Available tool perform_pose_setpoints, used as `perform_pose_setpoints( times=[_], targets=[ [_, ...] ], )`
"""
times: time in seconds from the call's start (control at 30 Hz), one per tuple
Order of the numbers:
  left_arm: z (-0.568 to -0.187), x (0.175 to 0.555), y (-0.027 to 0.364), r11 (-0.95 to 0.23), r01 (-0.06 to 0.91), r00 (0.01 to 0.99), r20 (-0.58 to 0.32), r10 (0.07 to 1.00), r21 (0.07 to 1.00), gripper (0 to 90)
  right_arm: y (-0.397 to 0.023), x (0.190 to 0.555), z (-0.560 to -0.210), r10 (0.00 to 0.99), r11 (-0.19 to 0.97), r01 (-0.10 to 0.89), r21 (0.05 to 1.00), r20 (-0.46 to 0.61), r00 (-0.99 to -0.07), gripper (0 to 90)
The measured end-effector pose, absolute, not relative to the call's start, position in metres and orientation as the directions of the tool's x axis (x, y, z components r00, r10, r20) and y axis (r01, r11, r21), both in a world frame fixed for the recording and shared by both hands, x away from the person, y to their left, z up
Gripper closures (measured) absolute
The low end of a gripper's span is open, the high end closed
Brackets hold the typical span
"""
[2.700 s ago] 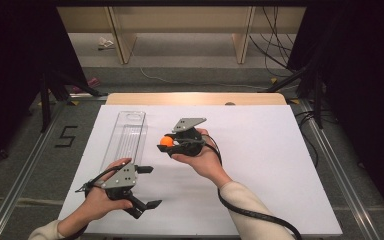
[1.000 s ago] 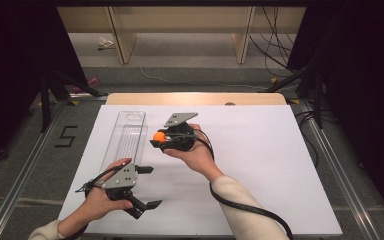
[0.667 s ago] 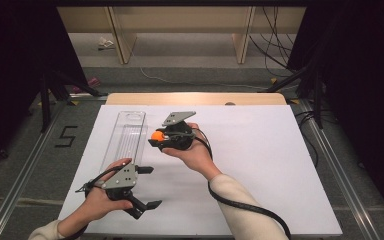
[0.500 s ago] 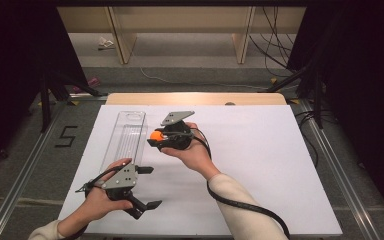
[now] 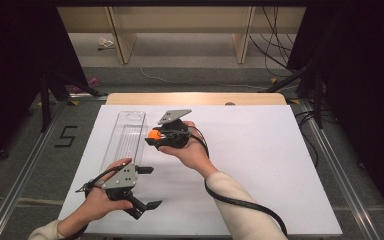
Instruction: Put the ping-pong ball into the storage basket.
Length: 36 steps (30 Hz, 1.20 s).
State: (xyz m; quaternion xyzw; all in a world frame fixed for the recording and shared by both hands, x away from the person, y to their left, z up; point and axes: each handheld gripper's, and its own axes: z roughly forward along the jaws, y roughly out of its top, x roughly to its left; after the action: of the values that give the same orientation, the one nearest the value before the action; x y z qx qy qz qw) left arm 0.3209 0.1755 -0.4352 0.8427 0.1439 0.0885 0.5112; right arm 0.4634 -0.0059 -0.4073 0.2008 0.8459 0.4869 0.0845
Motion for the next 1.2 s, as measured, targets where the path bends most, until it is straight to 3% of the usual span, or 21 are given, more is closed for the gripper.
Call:
perform_pose_setpoints(
  times=[1.2],
  targets=[
    [-0.435, 0.321, 0.175, -0.438, 0.151, 0.945, 0.000, 0.327, 0.886, 0.0, 0.015, 0.472, -0.401, 0.401, 0.460, 0.246, 0.853, 0.047, -0.915, 51.6]
  ],
)
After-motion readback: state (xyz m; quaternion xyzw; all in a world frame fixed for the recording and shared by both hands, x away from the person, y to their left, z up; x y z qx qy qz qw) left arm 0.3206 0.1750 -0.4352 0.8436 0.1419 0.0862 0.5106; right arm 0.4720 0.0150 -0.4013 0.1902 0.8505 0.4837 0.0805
